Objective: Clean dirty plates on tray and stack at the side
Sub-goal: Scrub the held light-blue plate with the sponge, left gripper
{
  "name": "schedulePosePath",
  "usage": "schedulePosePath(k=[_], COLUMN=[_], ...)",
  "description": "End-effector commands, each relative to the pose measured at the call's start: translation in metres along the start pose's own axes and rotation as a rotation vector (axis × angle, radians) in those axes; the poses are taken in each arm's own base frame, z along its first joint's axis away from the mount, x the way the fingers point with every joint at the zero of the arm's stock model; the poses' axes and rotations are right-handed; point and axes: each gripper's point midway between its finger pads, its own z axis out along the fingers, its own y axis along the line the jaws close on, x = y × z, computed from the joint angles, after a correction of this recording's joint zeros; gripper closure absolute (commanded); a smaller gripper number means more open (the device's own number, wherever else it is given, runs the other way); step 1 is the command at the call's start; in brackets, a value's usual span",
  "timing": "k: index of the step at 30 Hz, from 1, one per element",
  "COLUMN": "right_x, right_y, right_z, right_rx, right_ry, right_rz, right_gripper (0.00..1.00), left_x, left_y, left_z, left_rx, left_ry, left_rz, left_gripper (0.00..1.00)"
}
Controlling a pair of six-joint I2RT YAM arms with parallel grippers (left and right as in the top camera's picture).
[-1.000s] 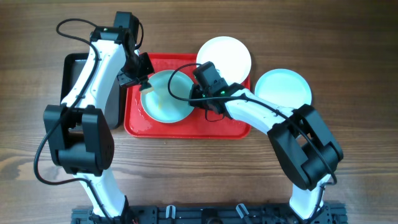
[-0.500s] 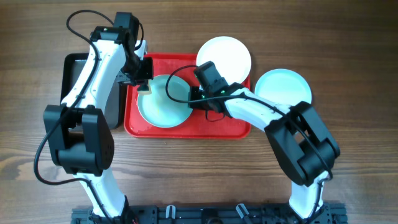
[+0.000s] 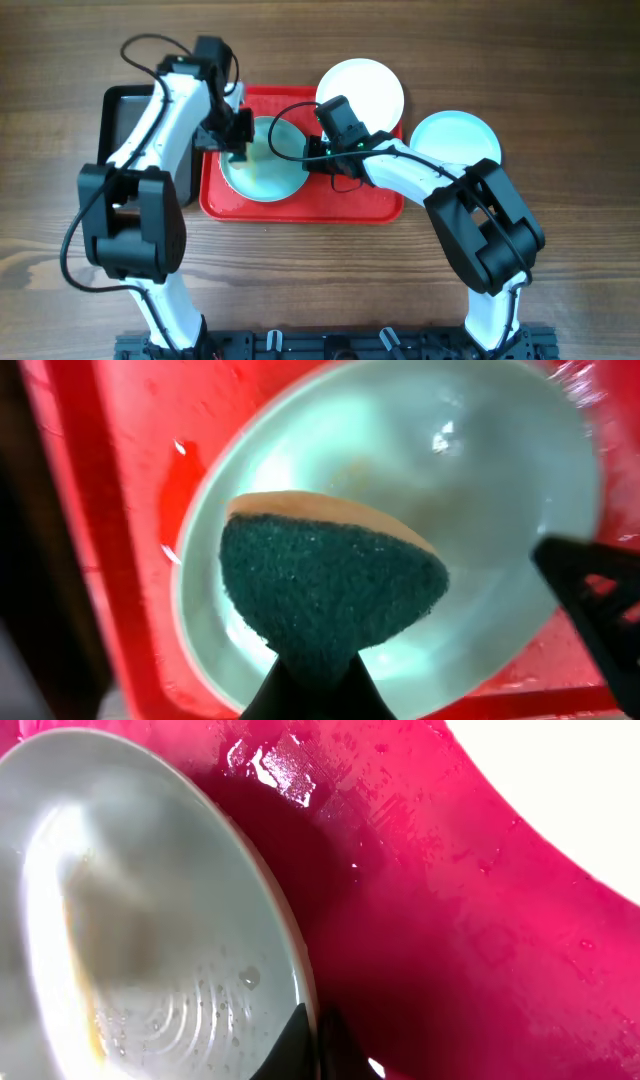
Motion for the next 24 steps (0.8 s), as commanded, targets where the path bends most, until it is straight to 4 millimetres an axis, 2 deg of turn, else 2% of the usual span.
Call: schedulePosePath(k=[1, 4, 5, 10, 13, 15, 18, 20, 22, 24], right_x=[-0.001, -0.001, -0.001, -0.001, -0.001, -0.001, -0.001, -0.001, -0.001, 0.0], right_y=[0.0, 0.0, 0.001, 0.001, 0.001, 0.001, 0.001, 0.001, 0.001, 0.001], right_z=[0.006, 0.006, 0.006, 0.006, 0.006, 0.006, 0.006, 0.006, 0.006, 0.006], right_rx=[-0.007, -0.012, -0.015, -0.016, -0.016, -0.016, -0.015, -0.015, -0.015, -0.018], right_ry=[0.01, 0.012, 0.013, 0.011, 0.011, 0.011, 0.012, 0.013, 0.013, 0.016], right_rz=[0.008, 0.007, 0.006, 0.006, 0.006, 0.006, 0.006, 0.005, 0.004, 0.004], right_gripper=[0.96, 0.96, 0.96, 0.96, 0.96, 0.96, 0.96, 0.96, 0.96, 0.96], left_x=[0.023, 0.034, 0.035, 0.035, 0.037, 0.04, 0.048, 0.047, 0.044, 0.037], left_y=[0.018, 0.046, 0.049, 0.046, 0.014, -0.022, -0.074, -0.084, -0.084, -0.075], left_z=[0.036, 0.061, 0.066, 0.092, 0.098, 0.098, 0.086, 0.082, 0.082, 0.086], left_rx=[-0.107, -0.239, -0.25, -0.207, -0.055, 0.121, 0.399, 0.456, 0.452, 0.4], left_ry=[0.036, 0.0, -0.012, -0.064, -0.035, -0.009, 0.013, 0.007, -0.007, -0.027], left_rz=[-0.157, -0.262, -0.271, -0.259, -0.153, -0.024, 0.153, 0.17, 0.172, 0.126], left_gripper=[0.96, 0.96, 0.96, 0.96, 0.96, 0.96, 0.96, 0.96, 0.96, 0.96])
